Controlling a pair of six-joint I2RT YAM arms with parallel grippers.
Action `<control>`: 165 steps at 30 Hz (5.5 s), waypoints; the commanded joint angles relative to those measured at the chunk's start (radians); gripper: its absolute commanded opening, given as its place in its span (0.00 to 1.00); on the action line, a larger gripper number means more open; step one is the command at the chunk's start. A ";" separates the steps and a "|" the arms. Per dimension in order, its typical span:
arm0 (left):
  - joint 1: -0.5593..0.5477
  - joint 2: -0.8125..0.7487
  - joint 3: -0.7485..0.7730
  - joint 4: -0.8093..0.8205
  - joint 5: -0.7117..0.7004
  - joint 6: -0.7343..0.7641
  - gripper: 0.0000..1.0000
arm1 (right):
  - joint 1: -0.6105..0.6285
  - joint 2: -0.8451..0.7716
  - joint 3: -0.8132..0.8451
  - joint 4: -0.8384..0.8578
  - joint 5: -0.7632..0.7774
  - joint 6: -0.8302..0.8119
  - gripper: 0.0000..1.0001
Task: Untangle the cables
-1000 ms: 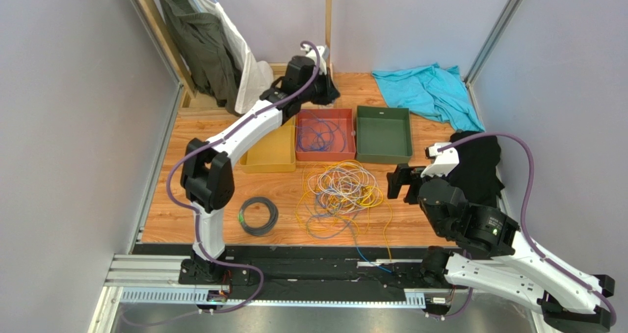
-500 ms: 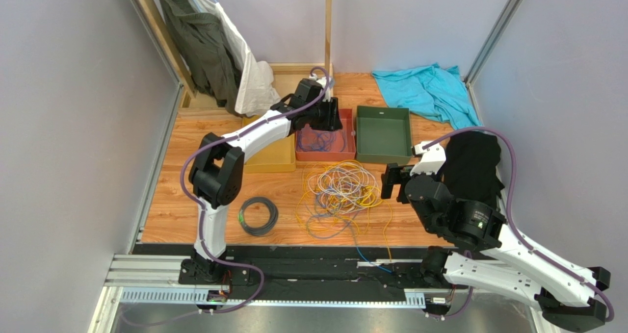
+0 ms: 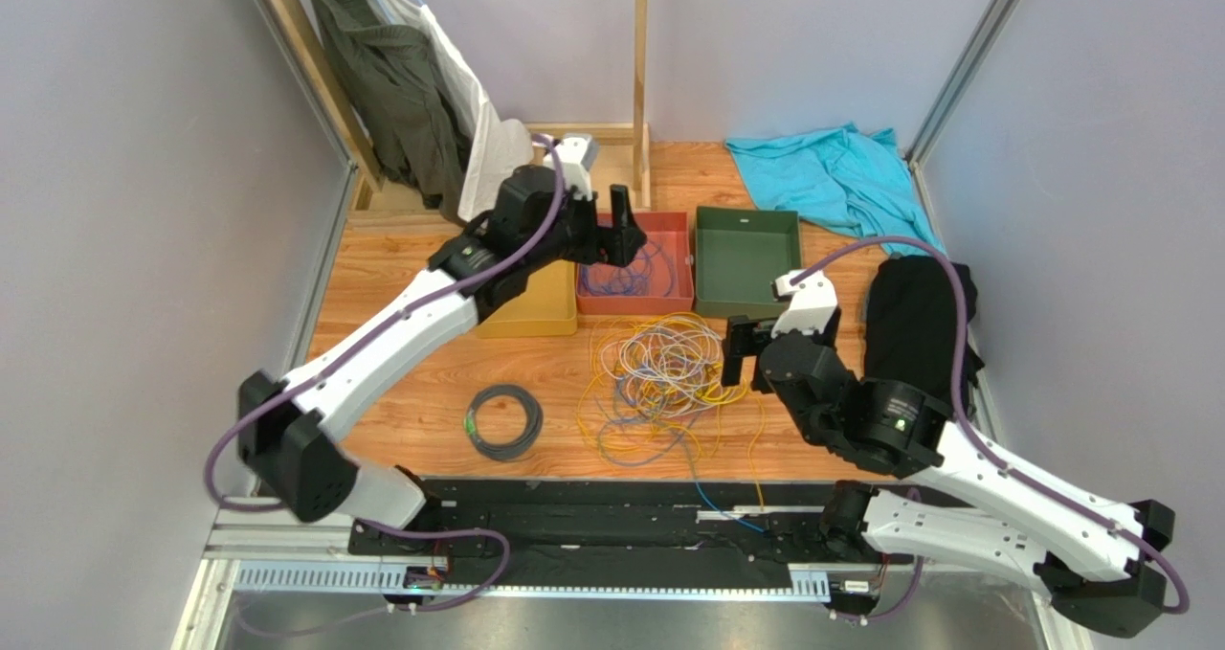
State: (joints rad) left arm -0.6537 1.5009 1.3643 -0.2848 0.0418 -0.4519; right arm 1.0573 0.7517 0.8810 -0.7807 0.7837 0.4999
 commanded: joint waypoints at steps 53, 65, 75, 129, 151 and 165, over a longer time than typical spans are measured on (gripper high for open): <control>-0.165 -0.808 -0.645 -0.375 -0.138 -0.306 0.84 | -0.019 0.948 0.334 0.055 -0.320 -0.141 0.59; -0.165 -0.811 -0.663 -0.343 -0.140 -0.300 0.82 | -0.002 0.757 0.314 -0.064 -0.238 -0.072 0.00; -0.165 -0.737 -0.577 -0.240 -0.151 -0.245 0.81 | 0.188 0.363 0.835 -0.210 -0.104 -0.190 0.00; -0.219 -0.519 -0.817 0.791 0.273 0.045 0.99 | 0.210 0.334 1.040 -0.183 -0.406 -0.044 0.00; -0.230 -0.151 -0.571 0.651 0.293 0.082 0.00 | 0.210 0.307 0.992 -0.178 -0.400 -0.034 0.10; -0.231 -0.676 -0.078 -0.301 -0.221 0.082 0.00 | 0.208 0.077 0.487 -0.100 -0.103 0.012 0.63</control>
State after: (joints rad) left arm -0.8867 0.8589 1.1549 -0.3462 -0.0151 -0.3756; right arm 1.2621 0.8684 1.4586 -0.9485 0.5709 0.4961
